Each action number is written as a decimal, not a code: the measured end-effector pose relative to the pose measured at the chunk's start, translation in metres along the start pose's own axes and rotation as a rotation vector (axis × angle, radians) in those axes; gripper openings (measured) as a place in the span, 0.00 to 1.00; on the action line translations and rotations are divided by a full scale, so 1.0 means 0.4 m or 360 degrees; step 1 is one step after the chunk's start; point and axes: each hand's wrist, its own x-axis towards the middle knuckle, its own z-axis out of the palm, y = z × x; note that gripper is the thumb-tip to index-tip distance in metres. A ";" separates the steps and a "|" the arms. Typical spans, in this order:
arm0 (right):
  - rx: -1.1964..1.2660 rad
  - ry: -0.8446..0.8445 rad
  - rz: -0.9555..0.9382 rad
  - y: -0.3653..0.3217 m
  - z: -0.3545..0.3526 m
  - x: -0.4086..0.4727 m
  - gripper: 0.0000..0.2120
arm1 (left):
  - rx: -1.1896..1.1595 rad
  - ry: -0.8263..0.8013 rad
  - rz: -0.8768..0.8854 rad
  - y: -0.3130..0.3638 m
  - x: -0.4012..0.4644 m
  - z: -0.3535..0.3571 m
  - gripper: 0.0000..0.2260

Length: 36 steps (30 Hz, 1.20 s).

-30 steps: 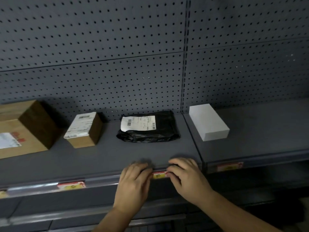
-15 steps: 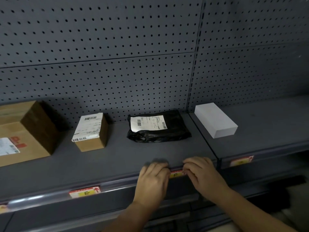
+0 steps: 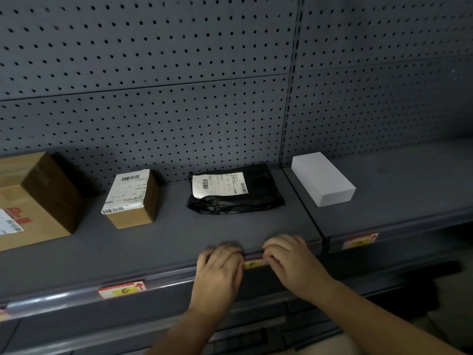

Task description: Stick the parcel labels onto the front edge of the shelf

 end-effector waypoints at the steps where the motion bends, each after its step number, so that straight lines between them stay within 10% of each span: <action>1: 0.0004 -0.0003 -0.0002 0.002 -0.004 0.000 0.08 | -0.0005 0.0002 -0.0003 0.004 0.001 0.002 0.03; 36: -0.0021 -0.0055 0.0071 -0.023 -0.020 0.007 0.05 | 0.0033 -0.0106 0.0000 0.003 0.005 -0.016 0.06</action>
